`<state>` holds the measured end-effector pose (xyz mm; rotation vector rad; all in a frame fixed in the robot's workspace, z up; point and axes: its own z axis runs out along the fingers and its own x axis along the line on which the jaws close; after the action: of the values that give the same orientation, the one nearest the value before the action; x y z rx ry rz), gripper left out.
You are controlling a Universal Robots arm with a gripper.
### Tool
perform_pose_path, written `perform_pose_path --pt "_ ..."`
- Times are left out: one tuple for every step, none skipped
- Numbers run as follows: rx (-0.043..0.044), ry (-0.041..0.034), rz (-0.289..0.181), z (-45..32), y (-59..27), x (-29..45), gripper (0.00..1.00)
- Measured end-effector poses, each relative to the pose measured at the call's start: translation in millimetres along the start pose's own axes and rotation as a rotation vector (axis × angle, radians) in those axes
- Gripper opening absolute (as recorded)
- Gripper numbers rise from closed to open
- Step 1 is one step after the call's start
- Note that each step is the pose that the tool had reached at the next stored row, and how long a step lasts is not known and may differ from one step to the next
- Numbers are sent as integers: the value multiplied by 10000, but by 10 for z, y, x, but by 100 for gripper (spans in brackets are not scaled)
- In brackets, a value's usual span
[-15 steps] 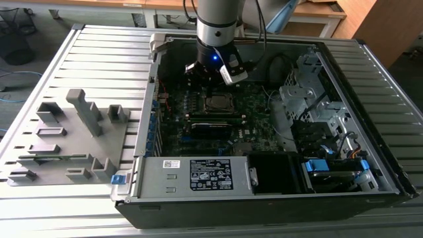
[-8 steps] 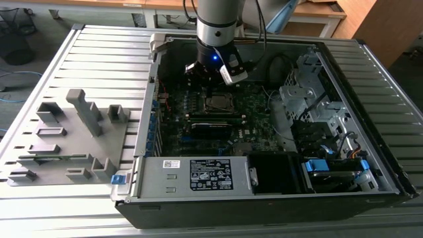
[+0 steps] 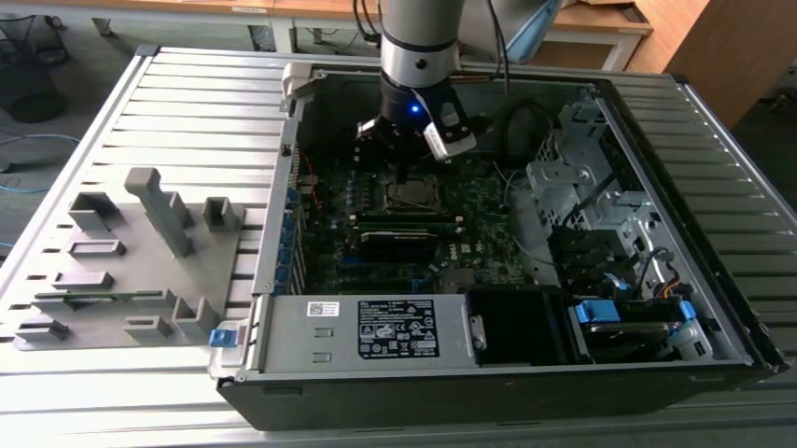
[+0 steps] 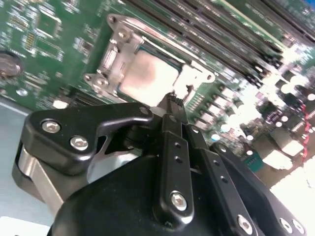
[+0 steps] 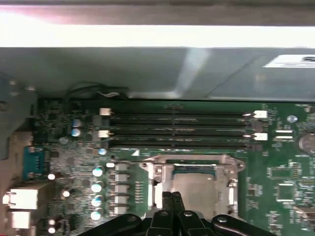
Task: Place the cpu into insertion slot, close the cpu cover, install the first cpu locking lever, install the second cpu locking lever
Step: 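Close the cpu cover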
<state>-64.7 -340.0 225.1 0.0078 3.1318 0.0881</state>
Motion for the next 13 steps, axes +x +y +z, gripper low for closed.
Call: perform_pose_path --pt "0 0 1 0 0 -29 11" --pt "0 0 2 1 0 -53 11" --pt "0 -1 0 1 0 -75 11" --pt "0 0 0 1 0 -95 11" --pt "1 0 0 1 0 -109 11" --pt "0 0 0 1 0 -112 11" --pt "0 0 0 1 0 -113 11" --pt "-2 -13 1 2 0 -113 11" --pt "-3 -52 0 3 0 -113 11" --pt "-3 -102 -4 5 0 -113 11" --pt "-4 -144 -7 6 0 -113 11" --pt "-6 -163 -8 7 0 -114 11" --pt "-5 -164 -9 7 0 -114 11"
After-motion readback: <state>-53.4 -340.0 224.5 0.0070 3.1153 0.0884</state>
